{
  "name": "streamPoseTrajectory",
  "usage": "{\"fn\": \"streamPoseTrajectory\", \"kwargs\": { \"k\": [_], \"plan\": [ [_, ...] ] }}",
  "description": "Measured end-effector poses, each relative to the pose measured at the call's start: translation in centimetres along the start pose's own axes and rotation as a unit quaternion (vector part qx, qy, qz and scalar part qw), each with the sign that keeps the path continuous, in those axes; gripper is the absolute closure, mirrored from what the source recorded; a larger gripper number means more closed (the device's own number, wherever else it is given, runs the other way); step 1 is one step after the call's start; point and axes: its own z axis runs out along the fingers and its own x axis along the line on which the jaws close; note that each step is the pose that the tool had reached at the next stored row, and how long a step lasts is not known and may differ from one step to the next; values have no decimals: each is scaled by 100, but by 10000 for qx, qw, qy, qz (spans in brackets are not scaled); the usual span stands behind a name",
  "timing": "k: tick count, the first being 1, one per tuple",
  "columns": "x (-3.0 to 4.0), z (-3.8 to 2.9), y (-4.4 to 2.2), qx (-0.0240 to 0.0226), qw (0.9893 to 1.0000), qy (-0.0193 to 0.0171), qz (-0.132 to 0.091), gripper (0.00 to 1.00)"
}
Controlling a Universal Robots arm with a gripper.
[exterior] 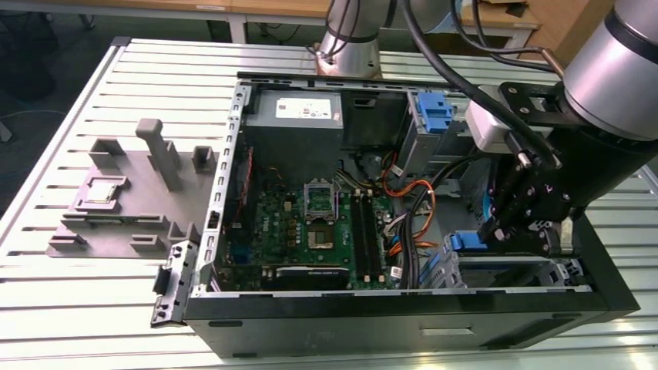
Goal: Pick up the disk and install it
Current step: 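Insert the first disk wire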
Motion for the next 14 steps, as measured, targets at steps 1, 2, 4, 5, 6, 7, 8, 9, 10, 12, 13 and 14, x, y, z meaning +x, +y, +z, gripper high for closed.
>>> {"fn": "streamPoseTrajectory", "kwargs": {
  "k": [1, 2, 4, 5, 6, 7, 8, 9, 10, 12, 13, 14],
  "plan": [
    [0, 0, 0, 0, 10000, 13, -40, 90],
    [0, 0, -1, 1, 10000, 23, -96, 90],
    [1, -1, -1, 2, 9997, 28, -251, 90],
    [0, -1, -1, 2, 9995, 29, -329, 90],
    [0, 0, -1, 3, 9992, 29, -391, 90],
    [-1, -1, -6, 3, 9991, 30, -416, 90],
    [-3, -1, -17, 3, 9991, 30, -419, 90],
    [-4, -2, -34, 3, 9991, 31, -419, 90],
    [-6, -2, -53, 3, 9991, 30, -419, 90],
    [-13, -2, -91, 3, 9991, 29, -419, 90],
    [-16, -3, -114, 3, 9991, 30, -420, 90],
    [-18, -4, -135, 3, 9991, 31, -421, 90]
  ]
}}
